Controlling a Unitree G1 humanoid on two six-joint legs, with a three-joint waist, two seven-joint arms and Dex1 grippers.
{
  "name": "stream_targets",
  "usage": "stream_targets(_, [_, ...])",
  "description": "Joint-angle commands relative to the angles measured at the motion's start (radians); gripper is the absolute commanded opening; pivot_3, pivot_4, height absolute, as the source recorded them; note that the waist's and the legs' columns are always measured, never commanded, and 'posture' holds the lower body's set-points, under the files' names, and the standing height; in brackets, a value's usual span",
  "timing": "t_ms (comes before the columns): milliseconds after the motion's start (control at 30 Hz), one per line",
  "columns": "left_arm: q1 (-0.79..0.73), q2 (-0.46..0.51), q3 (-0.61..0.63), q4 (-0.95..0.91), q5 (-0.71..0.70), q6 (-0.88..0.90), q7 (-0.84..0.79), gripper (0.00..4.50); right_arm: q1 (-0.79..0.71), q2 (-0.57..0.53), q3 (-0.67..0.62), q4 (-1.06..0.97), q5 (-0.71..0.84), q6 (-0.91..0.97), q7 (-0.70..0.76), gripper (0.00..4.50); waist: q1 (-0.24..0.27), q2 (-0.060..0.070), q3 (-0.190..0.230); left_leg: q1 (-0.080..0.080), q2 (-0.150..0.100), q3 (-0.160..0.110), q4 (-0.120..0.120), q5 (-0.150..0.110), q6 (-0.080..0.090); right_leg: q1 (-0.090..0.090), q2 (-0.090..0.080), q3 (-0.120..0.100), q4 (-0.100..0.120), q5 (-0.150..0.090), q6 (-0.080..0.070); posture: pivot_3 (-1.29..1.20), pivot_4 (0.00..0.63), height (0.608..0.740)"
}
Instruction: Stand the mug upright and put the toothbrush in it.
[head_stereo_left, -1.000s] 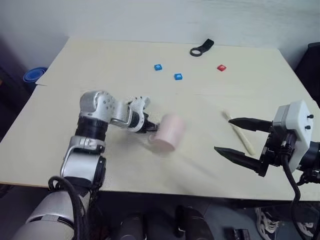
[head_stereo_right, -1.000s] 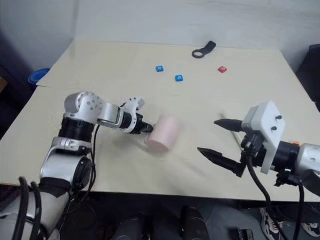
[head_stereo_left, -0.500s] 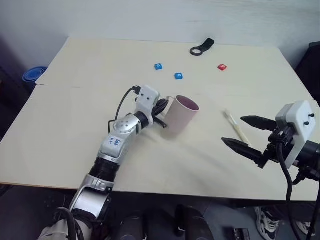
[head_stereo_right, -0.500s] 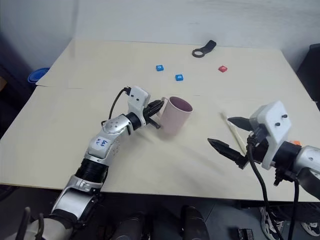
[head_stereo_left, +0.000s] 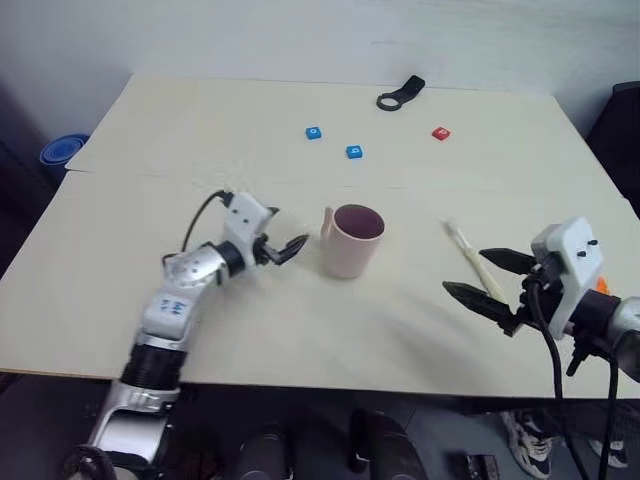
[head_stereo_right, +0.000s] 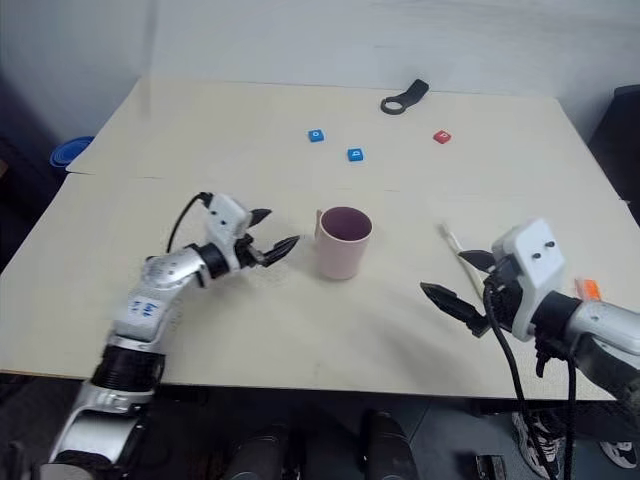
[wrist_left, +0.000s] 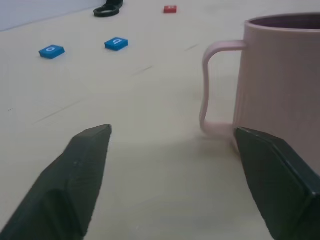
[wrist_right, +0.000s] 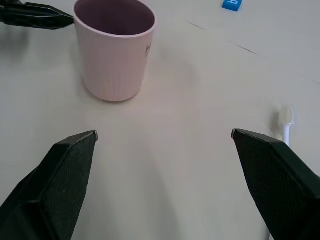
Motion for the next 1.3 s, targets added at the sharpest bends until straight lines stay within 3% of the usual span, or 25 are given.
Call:
stream_targets(33, [-0.010, 0.106, 0.054, -0.103, -0.080, 0.093, -0.134, 4.48, -0.059, -0.029, 0.061, 0.070, -0.077, -0.012, 0.024, 4.50, -0.001, 0.000, 0.000, 0.000, 0.000, 0.000, 0.000, 0.000, 0.000, 0.000, 0.000, 0.000, 0.000, 0.000, 0.000, 0.00, 0.150, 0.740])
stream_targets(200, [0.035, 0.457, 0.119, -0.246, -0.268, 0.217, -0.550, 4.48, -0.324, -0.058, 0.317, 0.386, -0.299, -0.009, 0.056, 4.50, -0.025, 0.001, 0.000, -0.003, 0.000, 0.000, 0.000, 0.000, -0.001, -0.003, 0.000, -0.001, 0.000, -0.001, -0.001, 0.00, 0.150, 0.740])
stream_targets(300, [0.045, 0.609, 0.154, -0.295, -0.336, 0.218, -0.733, 4.48, -0.544, 0.011, 0.460, 0.670, -0.441, -0.034, 0.086, 4.50, -0.033, 0.002, 0.001, -0.006, 0.000, 0.000, 0.000, 0.000, -0.001, -0.006, 0.000, -0.002, -0.001, -0.001, -0.001, 0.00, 0.150, 0.740])
stream_targets(367, [0.034, 0.652, 0.164, -0.309, -0.359, 0.217, -0.783, 4.48, -0.648, 0.061, 0.506, 0.822, -0.498, -0.046, 0.110, 4.50, -0.039, 0.005, 0.003, -0.007, 0.000, 0.000, 0.000, 0.000, -0.001, -0.006, 0.001, -0.003, -0.001, -0.001, -0.001, 0.00, 0.150, 0.740])
stream_targets(567, [-0.043, 0.652, 0.169, -0.322, -0.395, 0.241, -0.779, 4.48, -0.797, 0.165, 0.574, 1.096, -0.598, -0.075, 0.233, 4.50, -0.039, 0.007, 0.003, -0.012, 0.001, 0.002, 0.000, 0.001, -0.002, -0.006, 0.002, -0.007, 0.002, -0.001, -0.002, 0.00, 0.150, 0.740])
stream_targets(600, [-0.059, 0.645, 0.161, -0.315, -0.384, 0.236, -0.769, 4.50, -0.801, 0.172, 0.587, 1.119, -0.618, -0.086, 0.249, 4.31, -0.041, 0.007, 0.003, -0.012, 0.000, 0.002, 0.000, 0.001, -0.002, -0.006, 0.002, -0.007, 0.001, -0.001, -0.002, 0.00, 0.150, 0.740])
stream_targets(700, [-0.084, 0.637, 0.146, -0.305, -0.372, 0.234, -0.757, 4.50, -0.791, 0.182, 0.598, 1.133, -0.657, -0.096, 0.284, 3.54, -0.048, 0.007, 0.003, -0.011, 0.000, 0.002, 0.000, 0.001, -0.002, -0.005, 0.002, -0.007, 0.001, 0.000, -0.001, 0.00, 0.150, 0.740])
stream_targets(1033, [-0.182, 0.565, 0.089, -0.238, -0.328, 0.201, -0.729, 4.50, -0.692, 0.192, 0.539, 1.002, -0.673, -0.053, 0.308, 0.19, -0.048, 0.006, 0.003, -0.009, 0.001, 0.001, 0.001, 0.001, -0.003, -0.003, 0.003, -0.007, 0.002, 0.000, -0.001, 0.00, 0.150, 0.740])
stream_targets(1167, [-0.201, 0.553, 0.098, -0.218, -0.341, 0.214, -0.731, 4.50, -0.693, 0.210, 0.449, 0.937, -0.631, -0.097, 0.299, 0.15, -0.049, 0.006, 0.003, -0.009, 0.001, 0.001, 0.001, 0.001, -0.003, -0.003, 0.003, -0.008, 0.002, 0.000, -0.001, 0.00, 0.150, 0.740])
stream_targets(1300, [-0.198, 0.550, 0.131, -0.180, -0.346, 0.225, -0.703, 4.50, -0.783, 0.324, 0.293, 0.724, -0.497, -0.034, 0.216, 0.15, -0.058, 0.008, 0.004, -0.009, 0.002, 0.000, 0.001, 0.001, -0.003, -0.005, 0.003, -0.005, 0.005, 0.000, -0.001, 0.00, 0.150, 0.740])
